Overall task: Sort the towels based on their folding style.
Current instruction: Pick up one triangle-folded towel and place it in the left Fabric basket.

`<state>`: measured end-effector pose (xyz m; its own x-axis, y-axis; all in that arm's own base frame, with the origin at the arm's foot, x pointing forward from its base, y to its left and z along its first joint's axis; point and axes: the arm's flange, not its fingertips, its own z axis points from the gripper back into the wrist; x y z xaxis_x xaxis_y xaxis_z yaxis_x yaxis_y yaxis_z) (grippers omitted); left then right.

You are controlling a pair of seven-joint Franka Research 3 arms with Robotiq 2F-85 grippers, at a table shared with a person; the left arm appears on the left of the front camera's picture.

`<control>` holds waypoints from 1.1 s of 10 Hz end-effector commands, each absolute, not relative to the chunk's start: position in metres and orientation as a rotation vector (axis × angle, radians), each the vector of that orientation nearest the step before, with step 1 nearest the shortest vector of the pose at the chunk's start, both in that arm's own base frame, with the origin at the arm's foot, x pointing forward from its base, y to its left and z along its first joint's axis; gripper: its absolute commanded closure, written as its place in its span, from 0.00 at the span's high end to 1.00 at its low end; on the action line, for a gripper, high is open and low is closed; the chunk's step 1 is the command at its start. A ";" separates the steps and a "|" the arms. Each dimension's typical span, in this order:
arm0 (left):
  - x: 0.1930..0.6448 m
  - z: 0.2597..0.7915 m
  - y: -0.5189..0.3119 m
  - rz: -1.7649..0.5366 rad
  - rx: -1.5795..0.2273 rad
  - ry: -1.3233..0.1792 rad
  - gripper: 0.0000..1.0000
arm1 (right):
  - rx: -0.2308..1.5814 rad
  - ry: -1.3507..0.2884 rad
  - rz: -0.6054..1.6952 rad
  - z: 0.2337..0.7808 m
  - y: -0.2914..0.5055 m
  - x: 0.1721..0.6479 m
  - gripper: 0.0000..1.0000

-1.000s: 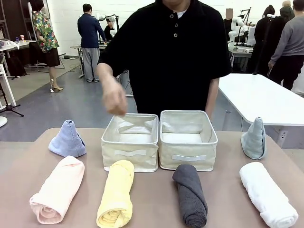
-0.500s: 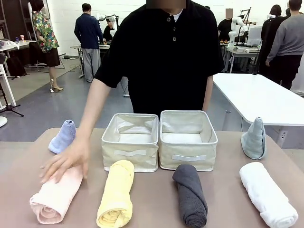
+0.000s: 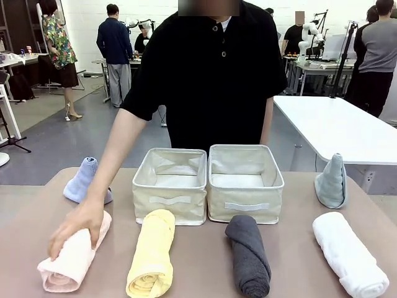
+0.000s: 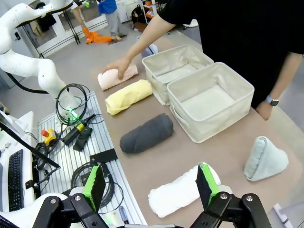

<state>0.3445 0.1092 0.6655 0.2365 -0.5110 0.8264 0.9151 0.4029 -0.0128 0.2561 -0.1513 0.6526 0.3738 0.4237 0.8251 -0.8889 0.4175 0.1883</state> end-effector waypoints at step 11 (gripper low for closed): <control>0.363 0.654 0.093 -1.145 -0.520 -0.715 1.00 | 0.715 -0.780 0.944 0.652 -0.150 0.256 1.00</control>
<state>0.3484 0.1043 0.6602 0.2433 -0.5448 0.8025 0.9215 0.3880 -0.0160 0.2562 -0.1513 0.6527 0.3737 0.4240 0.8249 -0.8890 0.4176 0.1881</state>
